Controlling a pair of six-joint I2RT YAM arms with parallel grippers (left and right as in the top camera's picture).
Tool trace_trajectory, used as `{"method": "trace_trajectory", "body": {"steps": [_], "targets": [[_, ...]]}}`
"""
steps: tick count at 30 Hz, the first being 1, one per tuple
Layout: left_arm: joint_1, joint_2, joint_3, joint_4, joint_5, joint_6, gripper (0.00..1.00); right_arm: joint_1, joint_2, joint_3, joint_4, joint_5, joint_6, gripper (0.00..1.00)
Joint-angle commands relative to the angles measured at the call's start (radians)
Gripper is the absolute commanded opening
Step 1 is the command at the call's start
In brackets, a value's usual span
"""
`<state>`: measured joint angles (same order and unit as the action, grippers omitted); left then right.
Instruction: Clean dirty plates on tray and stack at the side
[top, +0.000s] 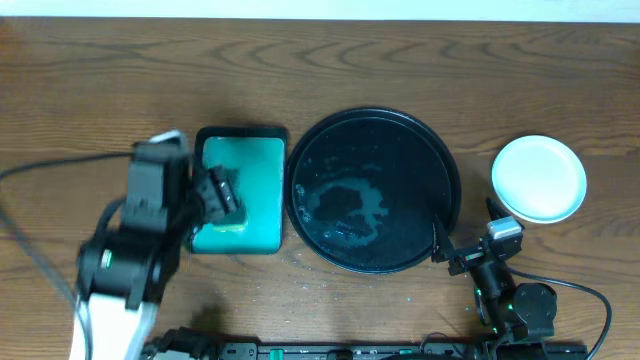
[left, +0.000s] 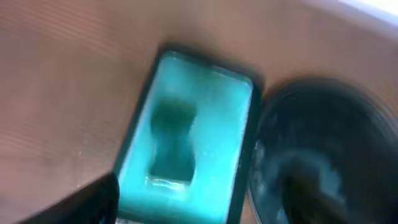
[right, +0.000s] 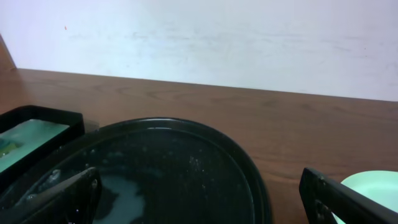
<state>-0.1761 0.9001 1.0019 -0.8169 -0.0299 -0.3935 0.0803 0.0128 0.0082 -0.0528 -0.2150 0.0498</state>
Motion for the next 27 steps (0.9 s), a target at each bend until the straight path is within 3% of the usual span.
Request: {"method": "trace_trajectory", "body": {"steps": [1,7,16,27], "targets": [[0.023,-0.210,-0.166,0.178,-0.051,0.031,0.83,-0.010,-0.007,-0.003,-0.002,0.005,0.017,0.99],[0.047,-0.544,-0.471,0.441,-0.042,0.087,0.83,-0.010,-0.007,-0.003,-0.002,0.005,0.017,0.99],[0.093,-0.894,-0.743,0.521,-0.042,0.087,0.83,-0.010,-0.007,-0.003,-0.002,0.005,0.017,0.99],[0.098,-0.899,-1.001,0.748,-0.039,0.075,0.83,-0.010,-0.007,-0.003,-0.002,0.005,0.017,0.99]]}}
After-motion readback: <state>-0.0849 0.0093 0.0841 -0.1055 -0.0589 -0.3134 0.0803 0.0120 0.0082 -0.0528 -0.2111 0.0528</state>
